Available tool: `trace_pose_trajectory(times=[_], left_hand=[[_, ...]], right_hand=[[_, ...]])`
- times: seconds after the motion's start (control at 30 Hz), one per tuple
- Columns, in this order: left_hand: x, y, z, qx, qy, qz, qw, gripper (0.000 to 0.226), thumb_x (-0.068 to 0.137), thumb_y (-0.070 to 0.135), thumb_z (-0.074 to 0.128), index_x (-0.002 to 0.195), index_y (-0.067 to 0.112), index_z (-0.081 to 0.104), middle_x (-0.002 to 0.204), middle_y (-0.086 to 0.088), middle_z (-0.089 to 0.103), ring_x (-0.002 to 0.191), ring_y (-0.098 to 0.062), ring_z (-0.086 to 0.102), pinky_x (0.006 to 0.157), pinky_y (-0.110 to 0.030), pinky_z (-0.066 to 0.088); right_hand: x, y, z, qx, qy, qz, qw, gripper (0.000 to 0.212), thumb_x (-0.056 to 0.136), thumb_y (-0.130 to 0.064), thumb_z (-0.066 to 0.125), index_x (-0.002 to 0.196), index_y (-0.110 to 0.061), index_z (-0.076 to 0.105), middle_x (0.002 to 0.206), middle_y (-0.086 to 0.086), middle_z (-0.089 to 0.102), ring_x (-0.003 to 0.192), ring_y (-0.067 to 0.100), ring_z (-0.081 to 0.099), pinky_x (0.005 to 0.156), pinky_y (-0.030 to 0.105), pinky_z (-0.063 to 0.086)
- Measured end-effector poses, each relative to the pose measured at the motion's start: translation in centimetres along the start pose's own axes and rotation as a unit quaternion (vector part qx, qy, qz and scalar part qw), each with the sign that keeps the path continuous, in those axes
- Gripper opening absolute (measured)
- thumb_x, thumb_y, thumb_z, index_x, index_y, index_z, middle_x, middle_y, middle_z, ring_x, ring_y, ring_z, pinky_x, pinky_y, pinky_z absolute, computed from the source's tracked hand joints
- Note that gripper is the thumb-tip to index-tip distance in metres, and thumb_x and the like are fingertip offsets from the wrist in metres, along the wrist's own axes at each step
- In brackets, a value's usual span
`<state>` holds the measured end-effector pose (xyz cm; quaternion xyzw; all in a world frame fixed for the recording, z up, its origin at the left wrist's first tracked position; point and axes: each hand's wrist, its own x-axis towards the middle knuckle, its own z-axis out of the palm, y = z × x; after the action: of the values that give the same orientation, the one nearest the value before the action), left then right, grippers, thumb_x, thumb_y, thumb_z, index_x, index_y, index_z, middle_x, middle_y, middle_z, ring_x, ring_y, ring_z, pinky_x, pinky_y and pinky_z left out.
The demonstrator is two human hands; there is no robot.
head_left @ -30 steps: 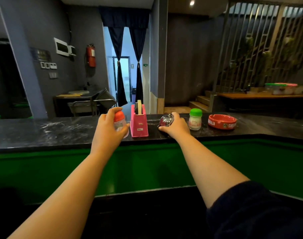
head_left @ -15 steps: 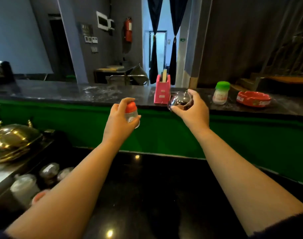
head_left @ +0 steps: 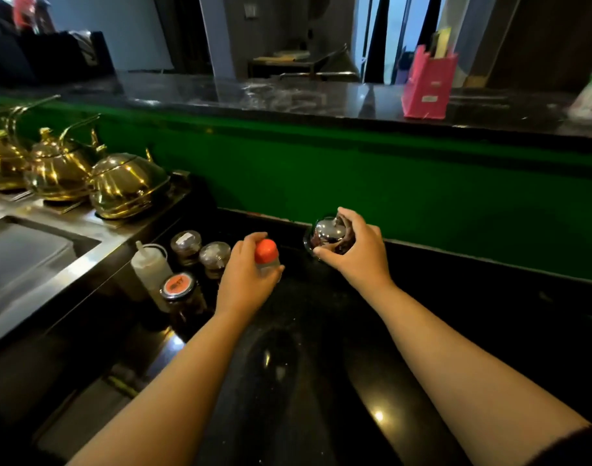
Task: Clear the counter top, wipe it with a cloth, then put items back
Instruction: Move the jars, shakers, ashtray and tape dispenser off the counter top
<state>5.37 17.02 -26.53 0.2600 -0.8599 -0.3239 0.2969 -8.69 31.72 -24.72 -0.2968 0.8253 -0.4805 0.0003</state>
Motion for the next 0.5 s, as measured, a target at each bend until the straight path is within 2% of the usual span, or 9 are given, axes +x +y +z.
trace_pose_trajectory(times=[0.13, 0.37, 0.5], left_hand=[[-2.9, -4.7, 1.1, 0.023, -0.007, -0.030, 0.999, 0.062, 0.074, 0.026, 0.078, 0.129, 0.024, 0.048, 0.118, 0.003, 0.055, 0.110, -0.014, 0.052, 0.089, -0.025, 0.040], [-6.9, -9.9, 1.0, 0.027, 0.019, -0.129, 0.991, 0.071, 0.074, 0.019, 0.079, 0.134, 0.024, 0.040, 0.127, 0.001, 0.052, 0.118, -0.014, 0.048, 0.097, -0.025, 0.038], [-8.1, -11.3, 0.4, 0.038, 0.023, -0.134, 0.990, 0.065, 0.077, 0.016, 0.076, 0.132, 0.021, 0.042, 0.129, 0.001, 0.047, 0.118, -0.013, 0.046, 0.096, -0.022, 0.036]], right_hand=[[-0.2, 1.2, 6.0, 0.010, -0.063, 0.027, 0.998, 0.084, 0.060, -0.033, 0.088, 0.134, -0.033, 0.047, 0.121, 0.003, 0.046, 0.115, 0.018, 0.048, 0.094, 0.017, 0.030], [-2.2, 2.9, 13.6, 0.002, -0.166, 0.047, 0.985, 0.086, 0.060, -0.032, 0.088, 0.134, -0.031, 0.044, 0.116, -0.002, 0.043, 0.114, 0.017, 0.049, 0.093, 0.018, 0.032], [-3.3, 3.0, 16.4, -0.008, -0.207, 0.038, 0.978, 0.085, 0.061, -0.031, 0.088, 0.133, -0.032, 0.043, 0.123, 0.002, 0.045, 0.114, 0.018, 0.051, 0.094, 0.020, 0.036]])
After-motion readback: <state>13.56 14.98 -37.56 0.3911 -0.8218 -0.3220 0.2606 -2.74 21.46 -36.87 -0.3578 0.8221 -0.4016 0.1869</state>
